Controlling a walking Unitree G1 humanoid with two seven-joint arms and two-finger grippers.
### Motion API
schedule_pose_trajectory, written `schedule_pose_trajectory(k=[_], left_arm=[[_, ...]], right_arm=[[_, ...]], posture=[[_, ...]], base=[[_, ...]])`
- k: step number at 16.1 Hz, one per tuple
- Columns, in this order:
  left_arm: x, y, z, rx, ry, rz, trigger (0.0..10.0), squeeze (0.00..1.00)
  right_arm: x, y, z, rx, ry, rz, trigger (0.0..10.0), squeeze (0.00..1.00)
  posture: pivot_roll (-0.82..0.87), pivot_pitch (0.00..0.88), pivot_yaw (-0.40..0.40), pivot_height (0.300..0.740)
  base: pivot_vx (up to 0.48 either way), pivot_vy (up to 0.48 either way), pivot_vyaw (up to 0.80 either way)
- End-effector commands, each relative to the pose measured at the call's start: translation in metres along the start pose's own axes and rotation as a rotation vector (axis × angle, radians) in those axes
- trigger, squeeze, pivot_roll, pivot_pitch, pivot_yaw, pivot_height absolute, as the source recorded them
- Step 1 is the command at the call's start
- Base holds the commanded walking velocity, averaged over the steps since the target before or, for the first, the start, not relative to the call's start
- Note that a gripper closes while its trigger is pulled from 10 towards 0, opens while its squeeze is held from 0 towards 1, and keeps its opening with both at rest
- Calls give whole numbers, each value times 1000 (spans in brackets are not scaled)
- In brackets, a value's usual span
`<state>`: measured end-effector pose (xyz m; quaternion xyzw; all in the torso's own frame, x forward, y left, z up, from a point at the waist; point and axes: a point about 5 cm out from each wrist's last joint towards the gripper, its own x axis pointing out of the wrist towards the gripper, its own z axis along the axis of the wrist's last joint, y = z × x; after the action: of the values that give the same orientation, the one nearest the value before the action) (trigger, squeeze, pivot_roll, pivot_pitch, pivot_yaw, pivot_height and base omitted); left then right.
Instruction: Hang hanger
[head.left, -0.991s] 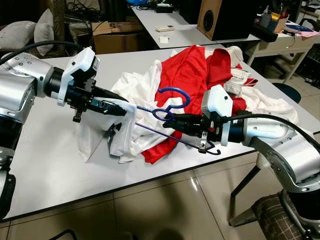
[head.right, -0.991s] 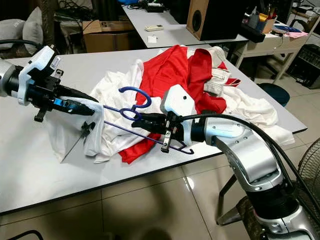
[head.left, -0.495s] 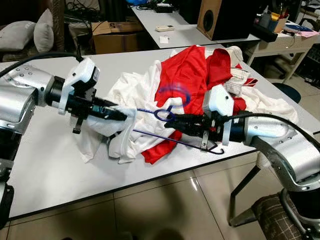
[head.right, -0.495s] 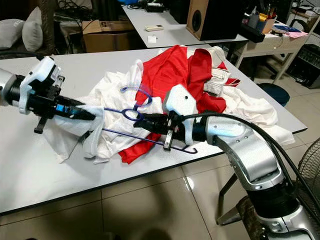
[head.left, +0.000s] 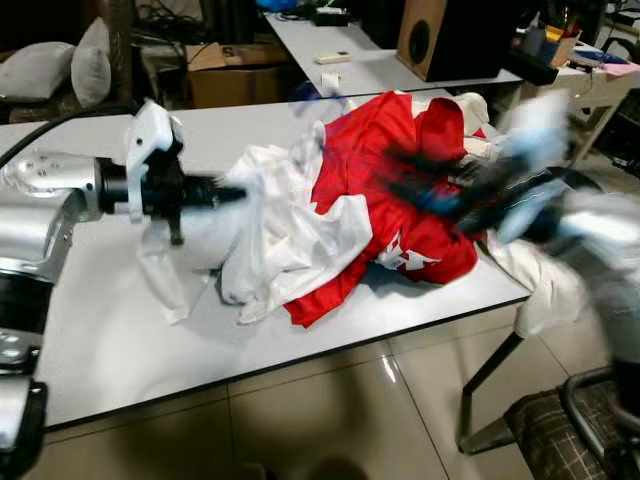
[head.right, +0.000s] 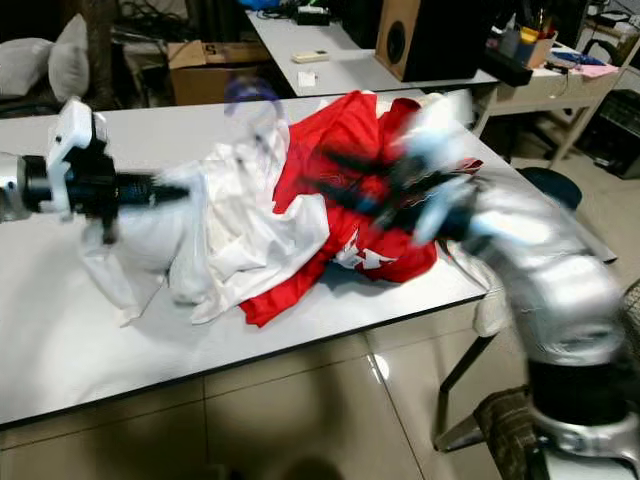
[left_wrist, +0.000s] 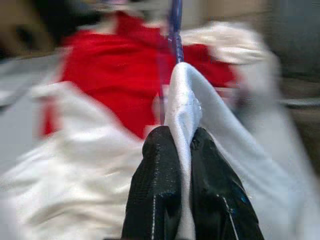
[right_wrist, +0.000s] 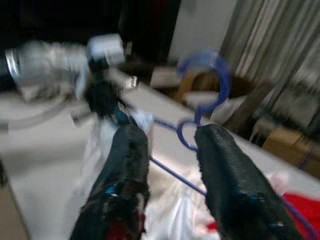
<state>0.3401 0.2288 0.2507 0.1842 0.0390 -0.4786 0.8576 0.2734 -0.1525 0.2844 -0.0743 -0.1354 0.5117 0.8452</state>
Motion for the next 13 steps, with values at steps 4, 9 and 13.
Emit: schedule_pose_trajectory(k=[4,9,13], left_arm=[[8,11,42,57,-234,157,0,0],[8,2,92,152,-330,-1,0,0],[13,-10,101,185,-300,-53,0,0]], right_arm=[[-1,21,-15,95,-9,-65,10000,1000],[21,18,-75,291,166,-275,10000,1000],[45,8,-77,453,32,-235,10000,1000]], posture=[[46,0,7,740],[91,0,9,740],[146,0,5,740]], base=[[0,0,0],[0,0,0],[0,0,0]])
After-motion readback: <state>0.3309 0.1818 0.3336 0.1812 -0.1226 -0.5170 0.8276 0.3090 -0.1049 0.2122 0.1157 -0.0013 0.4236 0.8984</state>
